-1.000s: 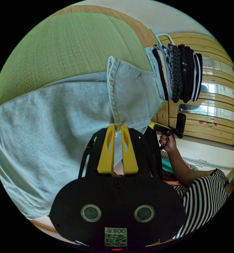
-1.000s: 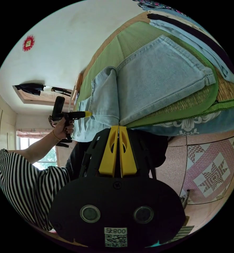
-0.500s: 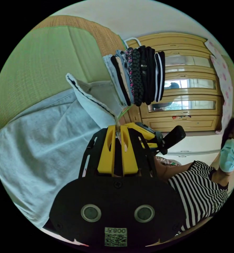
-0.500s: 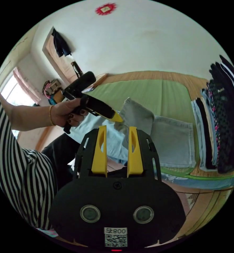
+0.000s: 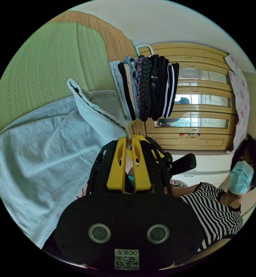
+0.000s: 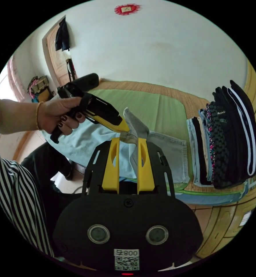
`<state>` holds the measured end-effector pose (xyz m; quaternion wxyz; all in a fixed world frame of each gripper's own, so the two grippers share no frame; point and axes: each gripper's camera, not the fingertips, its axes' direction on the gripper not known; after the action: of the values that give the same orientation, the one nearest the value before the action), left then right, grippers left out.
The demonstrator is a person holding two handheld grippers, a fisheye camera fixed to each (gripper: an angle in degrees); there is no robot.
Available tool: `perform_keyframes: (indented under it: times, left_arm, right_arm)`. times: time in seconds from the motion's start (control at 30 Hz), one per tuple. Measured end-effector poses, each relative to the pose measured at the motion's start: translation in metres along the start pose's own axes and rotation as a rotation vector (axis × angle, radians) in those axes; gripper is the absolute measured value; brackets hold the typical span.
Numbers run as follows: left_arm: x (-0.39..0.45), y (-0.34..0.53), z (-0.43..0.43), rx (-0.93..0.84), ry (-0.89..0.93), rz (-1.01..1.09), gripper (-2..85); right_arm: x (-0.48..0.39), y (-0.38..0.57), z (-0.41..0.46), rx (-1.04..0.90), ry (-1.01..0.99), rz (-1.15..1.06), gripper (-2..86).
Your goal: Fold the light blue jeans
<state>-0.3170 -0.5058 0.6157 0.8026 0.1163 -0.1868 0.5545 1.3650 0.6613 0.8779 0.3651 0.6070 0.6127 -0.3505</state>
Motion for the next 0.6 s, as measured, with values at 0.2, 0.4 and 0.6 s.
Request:
perform_keyframes:
  times: [0.2,0.4,0.6]
  left_arm:
    - [-0.002,-0.018,0.007,-0.010,0.027,-0.009,2.9]
    - [-0.002,-0.037,0.012,-0.033,0.034,0.009,3.5]
    - [-0.010,-0.063,-0.030,0.133,-0.113,-0.011,6.8]
  right_arm:
    - [-0.025,-0.003,-0.002,-0.006,0.070,-0.091,9.7]
    - [-0.047,-0.001,-0.002,-0.021,0.151,-0.176,7.0]
    - [-0.035,0.010,-0.009,-0.016,0.102,-0.106,6.4]
